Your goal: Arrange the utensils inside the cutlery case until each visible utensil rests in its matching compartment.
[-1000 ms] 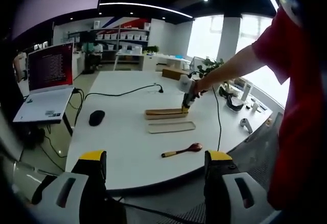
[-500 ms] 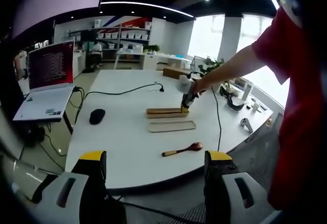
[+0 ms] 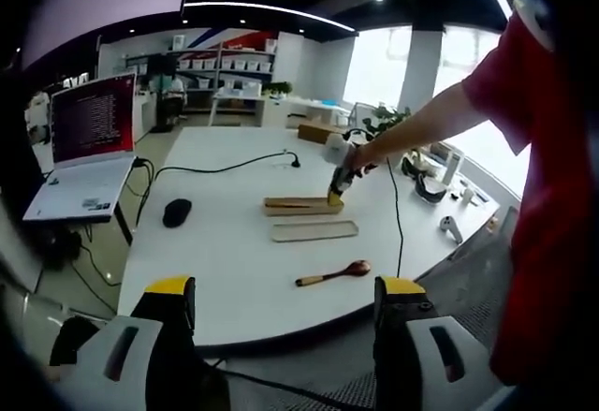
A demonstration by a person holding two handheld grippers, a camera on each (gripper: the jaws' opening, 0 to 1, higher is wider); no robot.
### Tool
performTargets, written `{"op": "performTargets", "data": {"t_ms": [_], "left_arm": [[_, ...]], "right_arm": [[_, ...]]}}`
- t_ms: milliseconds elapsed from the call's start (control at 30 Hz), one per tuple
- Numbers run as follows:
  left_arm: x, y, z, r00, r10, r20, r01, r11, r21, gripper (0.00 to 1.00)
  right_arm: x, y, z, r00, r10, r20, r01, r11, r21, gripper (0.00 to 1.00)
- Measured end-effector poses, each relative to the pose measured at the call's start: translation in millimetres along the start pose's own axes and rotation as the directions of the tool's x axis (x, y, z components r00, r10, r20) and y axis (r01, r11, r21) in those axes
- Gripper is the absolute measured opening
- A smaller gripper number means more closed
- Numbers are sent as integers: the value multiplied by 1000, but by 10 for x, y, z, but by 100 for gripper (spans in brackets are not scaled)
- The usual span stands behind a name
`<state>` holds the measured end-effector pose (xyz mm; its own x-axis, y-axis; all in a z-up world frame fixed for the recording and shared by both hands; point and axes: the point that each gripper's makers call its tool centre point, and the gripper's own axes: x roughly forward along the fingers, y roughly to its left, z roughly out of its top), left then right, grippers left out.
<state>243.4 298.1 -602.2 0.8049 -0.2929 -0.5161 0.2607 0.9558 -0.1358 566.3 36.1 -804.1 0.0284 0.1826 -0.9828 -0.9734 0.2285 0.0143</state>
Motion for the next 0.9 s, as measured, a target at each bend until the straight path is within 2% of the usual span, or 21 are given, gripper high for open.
{"op": "performTargets", "data": {"t_ms": [100, 233, 300, 533, 700, 800, 900], "left_arm": [[9, -13, 12, 1000, -3, -1, 3, 1000, 11, 80], [-8, -10, 20, 1000, -1, 1, 1, 1000, 8, 80], [-22, -1, -1, 1000, 3, -2, -3, 1000, 3, 80], [-10, -16, -16, 1000, 3, -10, -3, 1000, 5, 80], [8, -36, -9, 1000, -2, -11, 3, 1000, 9, 80], [14, -40, -4, 1000, -7, -11, 7, 1000, 8, 80], [25, -37, 12, 1000, -14, -9, 14, 1000, 10, 80]], "right_arm": [[34, -45, -111, 998, -32, -48, 30, 999, -41, 0], [74, -151, -169, 997, -51, -51, 48, 998, -50, 0], [68, -289, -192, 992, -111, -62, 106, 990, -92, 0], [81, -478, -235, 988, -139, -61, 132, 986, -102, 3], [93, -464, -292, 990, -129, -63, 122, 988, -97, 4], [31, -432, -266, 988, -148, -47, 142, 984, -107, 4], [-98, -358, -163, 988, -157, 1, 157, 983, -95, 5]]}}
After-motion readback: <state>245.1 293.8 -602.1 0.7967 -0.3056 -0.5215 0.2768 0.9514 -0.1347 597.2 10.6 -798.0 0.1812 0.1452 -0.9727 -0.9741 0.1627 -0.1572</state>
